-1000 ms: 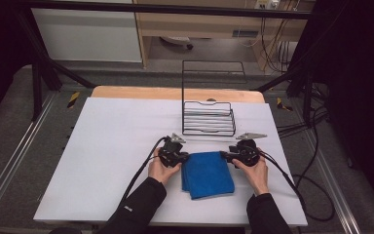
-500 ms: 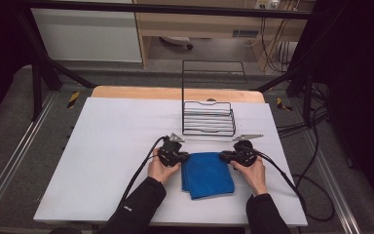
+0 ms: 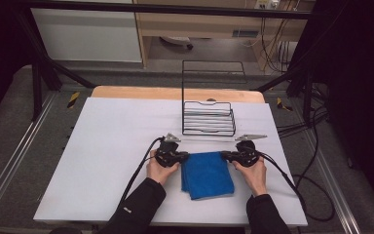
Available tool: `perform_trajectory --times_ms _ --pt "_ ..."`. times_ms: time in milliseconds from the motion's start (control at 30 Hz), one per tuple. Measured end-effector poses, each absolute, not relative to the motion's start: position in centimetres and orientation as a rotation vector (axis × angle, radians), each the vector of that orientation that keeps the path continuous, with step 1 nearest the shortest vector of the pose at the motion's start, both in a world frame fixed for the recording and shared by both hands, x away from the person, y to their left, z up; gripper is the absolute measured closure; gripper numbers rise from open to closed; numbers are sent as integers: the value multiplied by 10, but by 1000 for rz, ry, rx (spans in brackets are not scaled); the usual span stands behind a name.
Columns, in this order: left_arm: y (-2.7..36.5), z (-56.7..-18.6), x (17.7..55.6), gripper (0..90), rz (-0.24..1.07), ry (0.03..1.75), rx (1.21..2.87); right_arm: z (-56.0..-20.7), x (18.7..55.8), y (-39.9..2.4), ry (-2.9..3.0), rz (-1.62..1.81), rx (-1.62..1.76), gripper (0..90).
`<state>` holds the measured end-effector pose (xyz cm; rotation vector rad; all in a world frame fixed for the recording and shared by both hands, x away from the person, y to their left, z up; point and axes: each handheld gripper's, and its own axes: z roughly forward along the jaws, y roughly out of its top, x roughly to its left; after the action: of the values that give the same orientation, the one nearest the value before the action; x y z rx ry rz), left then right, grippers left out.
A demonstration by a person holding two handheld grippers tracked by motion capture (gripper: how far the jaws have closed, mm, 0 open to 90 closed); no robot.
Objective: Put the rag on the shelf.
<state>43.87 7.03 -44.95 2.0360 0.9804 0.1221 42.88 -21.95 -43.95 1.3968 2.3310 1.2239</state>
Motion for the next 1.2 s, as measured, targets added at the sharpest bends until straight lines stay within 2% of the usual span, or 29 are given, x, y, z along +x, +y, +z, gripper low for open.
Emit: perform_trajectory --times_ms 400,1200 --pt "76 -429 424 854 167 913 1948 -416 409 -224 2233 1331 1308 863" --pt "81 -397 410 855 242 839 1854 -388 395 -228 2122 1423 1207 863"
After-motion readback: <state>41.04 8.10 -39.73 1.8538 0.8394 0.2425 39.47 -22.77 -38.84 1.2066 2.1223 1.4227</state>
